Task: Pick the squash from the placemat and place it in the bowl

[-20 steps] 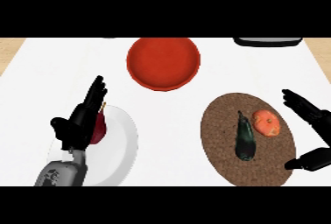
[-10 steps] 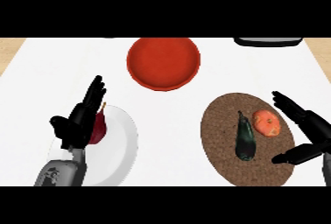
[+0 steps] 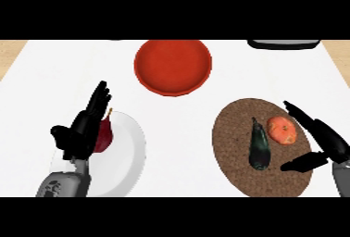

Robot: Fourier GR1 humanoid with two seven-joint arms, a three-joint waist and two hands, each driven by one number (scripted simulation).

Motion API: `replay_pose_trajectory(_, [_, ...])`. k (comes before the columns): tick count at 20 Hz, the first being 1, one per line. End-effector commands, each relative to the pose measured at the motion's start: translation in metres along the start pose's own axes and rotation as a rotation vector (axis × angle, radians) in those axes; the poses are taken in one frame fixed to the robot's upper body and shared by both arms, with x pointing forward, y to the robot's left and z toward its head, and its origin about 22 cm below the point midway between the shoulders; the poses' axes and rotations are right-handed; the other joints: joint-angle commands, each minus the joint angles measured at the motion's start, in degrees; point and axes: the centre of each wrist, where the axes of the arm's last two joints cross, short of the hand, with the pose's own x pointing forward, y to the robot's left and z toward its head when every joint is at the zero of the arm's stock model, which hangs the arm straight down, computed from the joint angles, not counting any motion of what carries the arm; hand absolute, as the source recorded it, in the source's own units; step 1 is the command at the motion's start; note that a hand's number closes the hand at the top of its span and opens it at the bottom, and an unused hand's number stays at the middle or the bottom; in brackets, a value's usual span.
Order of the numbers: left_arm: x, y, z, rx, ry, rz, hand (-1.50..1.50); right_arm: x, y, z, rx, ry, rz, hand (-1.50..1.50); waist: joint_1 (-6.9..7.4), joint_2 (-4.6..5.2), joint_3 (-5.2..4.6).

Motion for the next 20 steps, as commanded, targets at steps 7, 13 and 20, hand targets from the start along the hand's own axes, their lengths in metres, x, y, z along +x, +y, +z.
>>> replay_pose_trajectory(7, [0.001,-0.005,-0.008,-0.001,0.002,0.008,0.00,-0.003,0.020,-0.027,0.158,-0.090,0.139,1.50,0.27,0.10,0.01])
replay_pose_trajectory(13, [-0.003,0.009,0.000,0.015,0.011,0.010,0.00,-0.008,0.014,-0.022,0.162,-0.150,0.144,1.50,0.06,0.00,-0.01])
replay_pose_trajectory(20, [0.011,-0.023,-0.016,-0.069,-0.016,0.003,0.00,0.138,0.188,-0.086,0.455,-0.426,0.145,1.50,3.88,0.02,-0.11])
